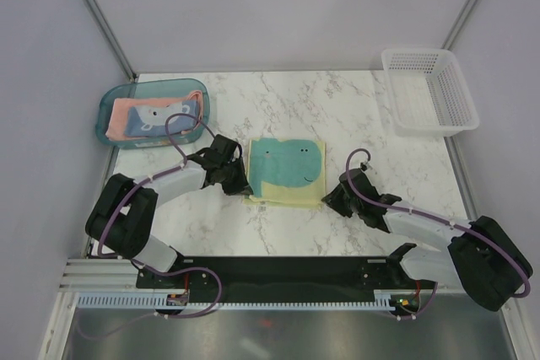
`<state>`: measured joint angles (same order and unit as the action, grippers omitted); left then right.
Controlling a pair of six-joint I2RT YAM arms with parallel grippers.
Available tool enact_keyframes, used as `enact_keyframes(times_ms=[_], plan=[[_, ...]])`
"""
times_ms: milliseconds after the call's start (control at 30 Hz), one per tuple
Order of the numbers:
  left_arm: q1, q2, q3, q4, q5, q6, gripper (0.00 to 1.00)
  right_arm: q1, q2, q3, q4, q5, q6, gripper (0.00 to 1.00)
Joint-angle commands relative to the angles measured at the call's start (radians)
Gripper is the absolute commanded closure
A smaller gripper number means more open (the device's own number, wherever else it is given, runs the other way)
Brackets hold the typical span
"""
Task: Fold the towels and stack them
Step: Fold the towel
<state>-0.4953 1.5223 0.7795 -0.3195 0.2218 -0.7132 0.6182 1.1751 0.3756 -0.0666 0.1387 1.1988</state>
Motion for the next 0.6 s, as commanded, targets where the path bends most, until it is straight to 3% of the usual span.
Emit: enact_keyframes(times_ms=[0,100,167,367,400,567], plan=[[-0.005,-0.033,0.033,-0.006,0.011,-0.023,0.98,0.006,-0.032,-0.024,0.016,0.061,0.022,0.78],[-0.006,-0.039,0.038,-0.013,-0.001,-0.017,0.98,0.006,-0.046,-0.017,0.001,0.082,0.008,0.95],[-0.006,-0.04,0.041,-0.015,0.002,-0.02,0.98,0.006,-0.045,-0.014,0.008,0.079,0.005,1.0],[-0.006,-0.05,0.04,-0.015,0.01,-0.025,0.98,0.008,-0.068,-0.029,0.028,0.071,0.019,1.0],[-0.006,-0.051,0.04,-0.015,0.013,-0.029,0.98,0.008,-0.071,-0.029,0.022,0.07,0.022,0.99],[-0.003,-0.047,0.044,0.008,0.07,-0.083,0.98,0.028,-0.084,-0.014,-0.009,0.073,0.039,0.7]])
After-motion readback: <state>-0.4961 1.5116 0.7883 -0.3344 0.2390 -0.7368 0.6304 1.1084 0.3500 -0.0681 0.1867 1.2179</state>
